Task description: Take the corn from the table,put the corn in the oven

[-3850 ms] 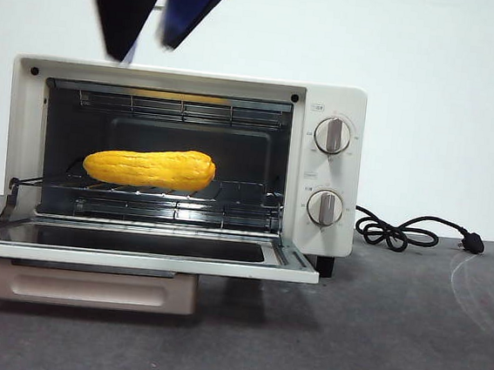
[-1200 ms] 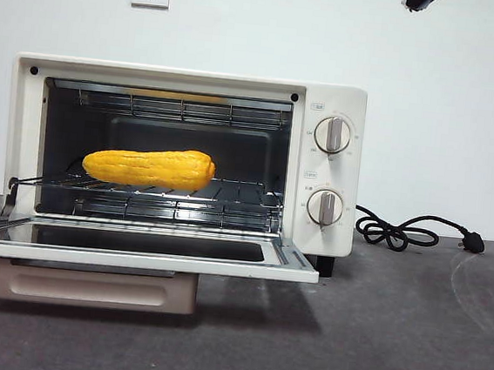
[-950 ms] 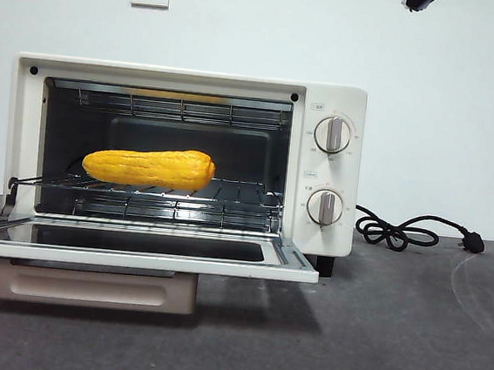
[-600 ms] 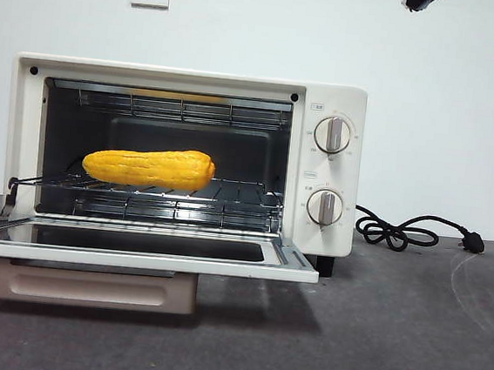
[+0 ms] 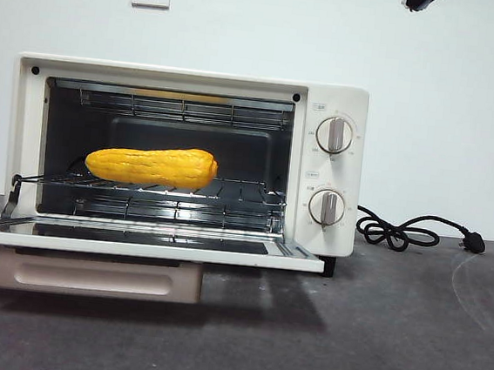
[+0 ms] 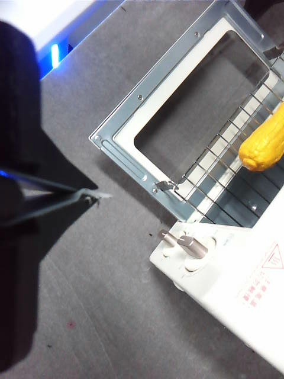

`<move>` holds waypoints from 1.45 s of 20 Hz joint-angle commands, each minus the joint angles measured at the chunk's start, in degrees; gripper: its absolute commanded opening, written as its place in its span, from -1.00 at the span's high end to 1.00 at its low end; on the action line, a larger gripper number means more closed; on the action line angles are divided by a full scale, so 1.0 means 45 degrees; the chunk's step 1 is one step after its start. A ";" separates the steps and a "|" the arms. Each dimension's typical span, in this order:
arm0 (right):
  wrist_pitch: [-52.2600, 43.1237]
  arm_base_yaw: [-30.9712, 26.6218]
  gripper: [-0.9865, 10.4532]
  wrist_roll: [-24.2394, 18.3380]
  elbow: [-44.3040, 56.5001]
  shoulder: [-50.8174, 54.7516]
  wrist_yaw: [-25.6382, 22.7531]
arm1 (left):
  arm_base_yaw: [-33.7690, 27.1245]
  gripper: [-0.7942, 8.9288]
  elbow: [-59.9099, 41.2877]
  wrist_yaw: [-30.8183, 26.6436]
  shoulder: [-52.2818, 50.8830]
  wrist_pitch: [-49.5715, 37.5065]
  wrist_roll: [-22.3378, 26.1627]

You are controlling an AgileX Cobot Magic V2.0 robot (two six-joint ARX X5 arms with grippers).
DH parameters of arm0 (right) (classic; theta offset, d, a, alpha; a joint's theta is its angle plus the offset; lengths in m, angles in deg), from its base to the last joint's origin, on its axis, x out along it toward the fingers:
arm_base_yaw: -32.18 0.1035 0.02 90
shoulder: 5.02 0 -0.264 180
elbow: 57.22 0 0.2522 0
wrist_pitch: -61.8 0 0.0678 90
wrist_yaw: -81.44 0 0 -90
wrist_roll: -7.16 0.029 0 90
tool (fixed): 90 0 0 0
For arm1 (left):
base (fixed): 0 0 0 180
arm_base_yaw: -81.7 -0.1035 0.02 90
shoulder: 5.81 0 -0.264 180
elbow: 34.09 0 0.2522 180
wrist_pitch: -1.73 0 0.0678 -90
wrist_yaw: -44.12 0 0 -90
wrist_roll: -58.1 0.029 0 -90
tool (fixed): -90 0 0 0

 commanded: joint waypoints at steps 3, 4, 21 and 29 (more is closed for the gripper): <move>-0.0053 -0.0015 0.85 -0.0092 -0.0019 0.0010 0.0034 | 0.0078 0.85 0.0189 0.1190 0.0044 0.0287 0.0019; -0.0053 -0.0015 0.85 -0.0092 -0.0019 0.0010 0.0034 | 0.0078 0.85 0.0296 0.1472 0.0044 0.0418 0.0019; -0.0049 -0.0015 0.85 -0.0092 -0.0019 0.0010 0.0029 | 0.0083 0.85 0.4653 0.2108 0.0019 0.2195 -0.0427; -0.0058 -0.0015 0.85 -0.0102 -0.0019 0.0010 0.0024 | 0.0078 0.85 0.6669 0.2089 0.0019 0.2501 -0.0661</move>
